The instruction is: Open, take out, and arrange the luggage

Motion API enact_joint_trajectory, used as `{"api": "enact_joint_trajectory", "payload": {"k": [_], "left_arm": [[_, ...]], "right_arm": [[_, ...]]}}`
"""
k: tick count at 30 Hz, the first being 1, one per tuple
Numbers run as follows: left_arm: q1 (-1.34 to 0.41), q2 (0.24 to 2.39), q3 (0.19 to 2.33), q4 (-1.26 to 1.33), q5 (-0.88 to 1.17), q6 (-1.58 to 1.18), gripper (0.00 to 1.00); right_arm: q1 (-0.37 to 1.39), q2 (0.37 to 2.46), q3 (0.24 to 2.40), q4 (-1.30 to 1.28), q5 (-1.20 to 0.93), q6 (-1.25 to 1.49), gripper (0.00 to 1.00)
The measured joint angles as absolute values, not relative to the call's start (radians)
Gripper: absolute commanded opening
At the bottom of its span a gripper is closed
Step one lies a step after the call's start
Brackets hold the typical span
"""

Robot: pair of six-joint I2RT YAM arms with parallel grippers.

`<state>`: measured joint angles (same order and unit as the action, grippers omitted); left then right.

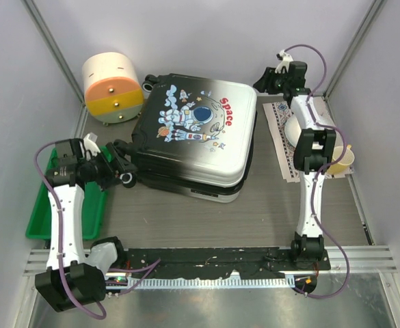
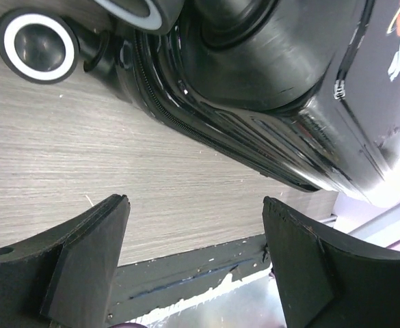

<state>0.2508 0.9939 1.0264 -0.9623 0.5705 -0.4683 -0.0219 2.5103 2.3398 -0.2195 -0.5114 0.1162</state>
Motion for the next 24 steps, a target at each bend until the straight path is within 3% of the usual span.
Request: {"api": "enact_joint_trajectory", "payload": {"k": [6,12,14,24], "left_arm": [[0.251,0.995,0.975,-0.962,0.572,-0.478,0.84],[0.252,1.019,0.905,-0.935,0.568,-0.524,0.84],[0.253,1.036,0.905,-0.908,0.564,-0.538,0.84],[0.241,1.207,0.957,-0.819,0.513,-0.537,0.78]], "right_arm": [[0.017,2.573,2.285,-0.117,-0.619,0.2,0.49],[0.07,2.557,2.135,-0.031,-0.712,0.216,0.32],[0.068,2.507,2.035,-0.036,-0.762,0.188,0.27],[0.05,2.143,1.449,-0.182,-0.894,-0.038,0.23]]}}
